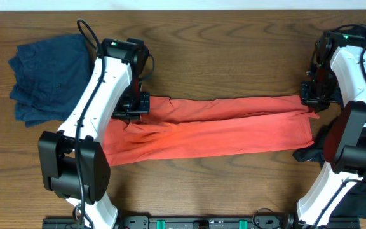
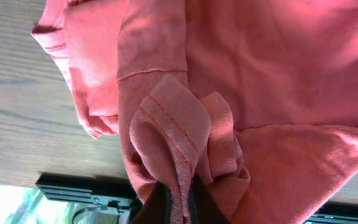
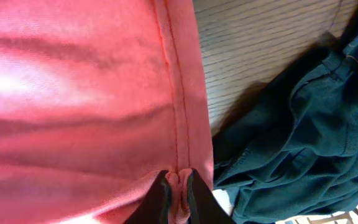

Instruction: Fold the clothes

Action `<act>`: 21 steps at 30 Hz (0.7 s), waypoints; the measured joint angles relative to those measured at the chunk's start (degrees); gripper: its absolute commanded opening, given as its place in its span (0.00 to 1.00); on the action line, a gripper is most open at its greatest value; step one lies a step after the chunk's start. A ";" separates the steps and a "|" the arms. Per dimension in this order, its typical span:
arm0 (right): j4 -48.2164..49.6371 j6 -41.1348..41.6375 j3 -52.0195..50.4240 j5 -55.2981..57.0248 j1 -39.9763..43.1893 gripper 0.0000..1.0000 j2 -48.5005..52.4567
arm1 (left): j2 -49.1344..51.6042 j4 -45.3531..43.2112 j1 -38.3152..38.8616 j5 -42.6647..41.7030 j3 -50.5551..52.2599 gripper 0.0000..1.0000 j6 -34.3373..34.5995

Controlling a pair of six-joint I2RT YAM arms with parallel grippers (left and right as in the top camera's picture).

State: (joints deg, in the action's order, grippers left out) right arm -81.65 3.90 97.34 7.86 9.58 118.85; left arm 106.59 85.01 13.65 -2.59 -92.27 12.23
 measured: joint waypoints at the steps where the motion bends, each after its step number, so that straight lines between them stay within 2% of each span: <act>1: -0.26 0.00 0.00 -0.22 0.00 0.14 0.00 | 0.00 0.02 0.00 -0.02 0.11 0.06 0.00; 8: -4.74 0.00 0.00 -0.74 0.00 0.15 0.00 | 0.00 2.32 0.00 0.00 0.11 0.06 0.02; 15: -5.01 0.00 0.00 -0.83 0.00 0.17 0.00 | 0.00 4.37 0.00 -0.42 0.11 0.07 1.33; 17: -5.88 0.00 0.00 -1.14 0.00 0.17 0.00 | 0.00 4.39 0.00 -0.50 0.15 0.13 1.57; 21: -7.80 0.00 0.00 -1.64 0.00 0.17 0.00 | 0.00 3.28 0.00 -0.72 1.66 0.14 2.12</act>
State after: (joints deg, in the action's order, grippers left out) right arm -89.45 3.90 97.34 6.22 9.58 118.85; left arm 106.59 88.29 13.65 -3.31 -90.61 14.35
